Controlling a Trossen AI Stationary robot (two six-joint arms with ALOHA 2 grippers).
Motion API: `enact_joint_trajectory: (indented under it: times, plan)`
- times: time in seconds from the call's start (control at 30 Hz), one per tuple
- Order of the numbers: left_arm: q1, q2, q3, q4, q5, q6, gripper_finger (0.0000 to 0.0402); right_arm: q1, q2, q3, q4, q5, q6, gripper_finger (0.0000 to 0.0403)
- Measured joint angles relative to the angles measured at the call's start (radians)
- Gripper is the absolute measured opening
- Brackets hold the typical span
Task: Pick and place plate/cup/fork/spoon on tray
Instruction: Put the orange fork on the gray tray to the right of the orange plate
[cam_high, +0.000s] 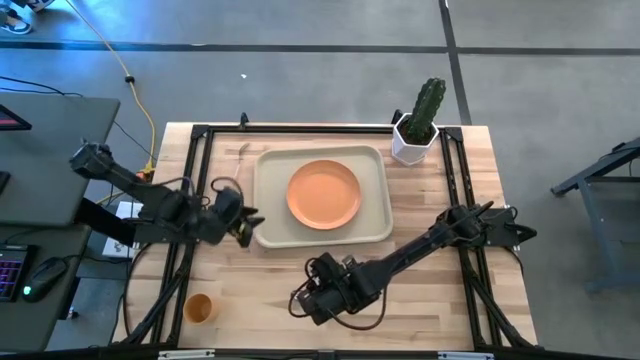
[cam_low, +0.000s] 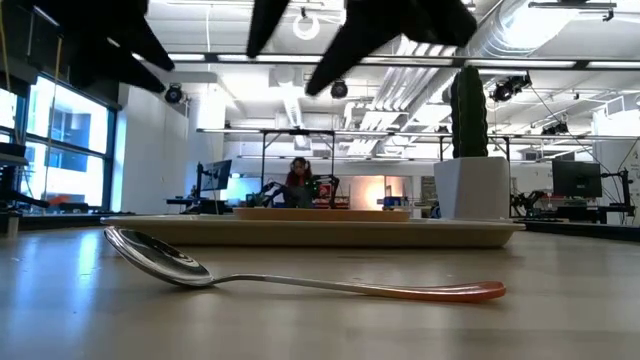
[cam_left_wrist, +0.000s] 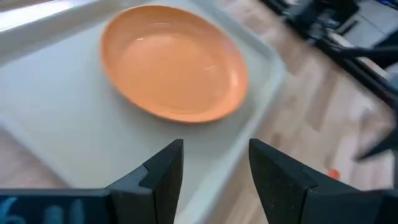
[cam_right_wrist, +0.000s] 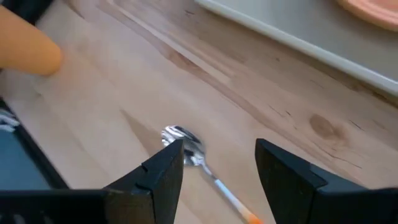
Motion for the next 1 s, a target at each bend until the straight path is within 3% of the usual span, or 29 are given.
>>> enact_joint_trajectory:
  times: [0.23,0.4,0.57,0.8,1.0]
  plan:
    - [0.253,-0.01,0.0,-0.032,0.195,0.049,0.017,-0.003,0.0,0.132,-0.288,0.027,-0.018,0.019]
    - [0.316,-0.01,0.0,-0.004,0.331,0.117,0.0169,0.001,-0.001,0.222,-0.559,0.088,-0.004,0.019]
    - [0.242,0.011,0.0,0.1,0.368,0.106,0.0158,0.003,-0.001,0.186,-0.622,0.058,-0.005,0.019]
    - [0.055,0.152,0.0,0.31,0.355,0.118,0.0133,-0.003,-0.001,0.049,-0.255,-0.075,-0.126,0.019]
    - [-0.074,0.281,0.0,0.284,0.324,0.033,0.012,0.022,0.001,0.015,-0.264,-0.056,-0.041,0.019]
